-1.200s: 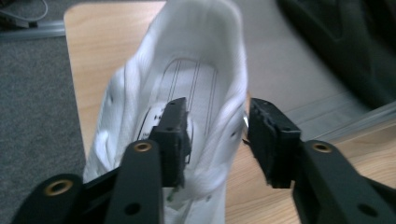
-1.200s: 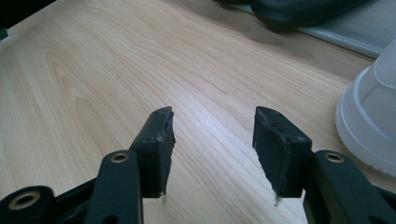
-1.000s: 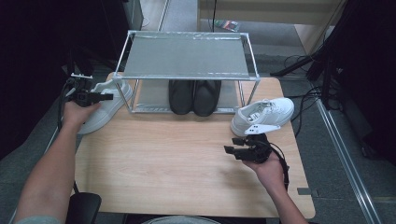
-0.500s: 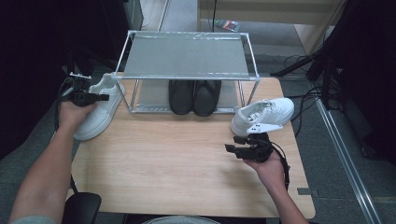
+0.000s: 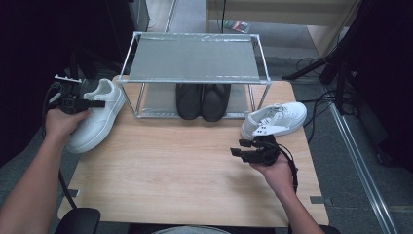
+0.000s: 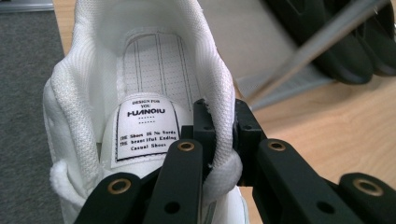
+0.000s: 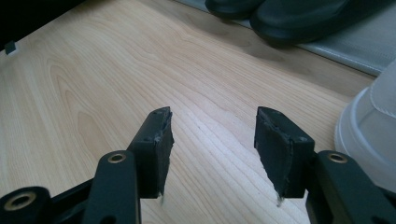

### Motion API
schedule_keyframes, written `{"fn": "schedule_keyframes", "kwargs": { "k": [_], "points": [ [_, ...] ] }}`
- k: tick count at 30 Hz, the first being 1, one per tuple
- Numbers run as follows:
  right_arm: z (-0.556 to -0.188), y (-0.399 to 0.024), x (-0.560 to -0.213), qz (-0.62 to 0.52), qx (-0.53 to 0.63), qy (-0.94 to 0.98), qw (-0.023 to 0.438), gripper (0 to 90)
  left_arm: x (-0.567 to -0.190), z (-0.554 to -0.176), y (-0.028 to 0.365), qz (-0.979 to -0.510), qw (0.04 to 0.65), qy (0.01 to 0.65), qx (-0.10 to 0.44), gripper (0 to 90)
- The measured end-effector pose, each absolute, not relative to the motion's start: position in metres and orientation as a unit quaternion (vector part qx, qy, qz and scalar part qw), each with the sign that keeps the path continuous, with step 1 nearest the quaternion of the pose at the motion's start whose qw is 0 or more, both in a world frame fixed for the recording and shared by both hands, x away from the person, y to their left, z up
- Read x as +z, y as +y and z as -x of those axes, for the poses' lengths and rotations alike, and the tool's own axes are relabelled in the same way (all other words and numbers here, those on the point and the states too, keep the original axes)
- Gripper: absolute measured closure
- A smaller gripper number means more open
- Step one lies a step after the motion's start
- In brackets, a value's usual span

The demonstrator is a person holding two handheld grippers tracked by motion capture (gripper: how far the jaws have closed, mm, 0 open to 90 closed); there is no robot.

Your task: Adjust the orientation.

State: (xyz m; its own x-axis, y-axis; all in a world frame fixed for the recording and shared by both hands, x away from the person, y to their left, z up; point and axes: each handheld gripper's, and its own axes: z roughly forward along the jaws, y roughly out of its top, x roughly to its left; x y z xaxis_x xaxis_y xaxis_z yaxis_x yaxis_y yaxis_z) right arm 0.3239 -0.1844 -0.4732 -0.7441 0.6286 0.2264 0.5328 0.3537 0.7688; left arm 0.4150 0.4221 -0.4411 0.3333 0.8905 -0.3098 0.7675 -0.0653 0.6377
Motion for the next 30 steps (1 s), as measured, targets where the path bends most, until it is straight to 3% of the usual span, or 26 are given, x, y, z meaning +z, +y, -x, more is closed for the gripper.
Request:
{"fn": "schedule_keyframes", "kwargs": {
  "k": [15,30],
  "points": [
    [-0.337,-0.167,-0.469,-0.339,0.450,0.825,0.037,48.8,-0.443,-0.341,0.410,-0.721,0.392,0.568,0.068,84.4],
    [-0.346,-0.151,-0.465,-0.321,0.456,0.830,0.024,49.6,-0.437,-0.299,0.373,-0.733,0.404,0.545,0.049,84.3]
  ]
}}
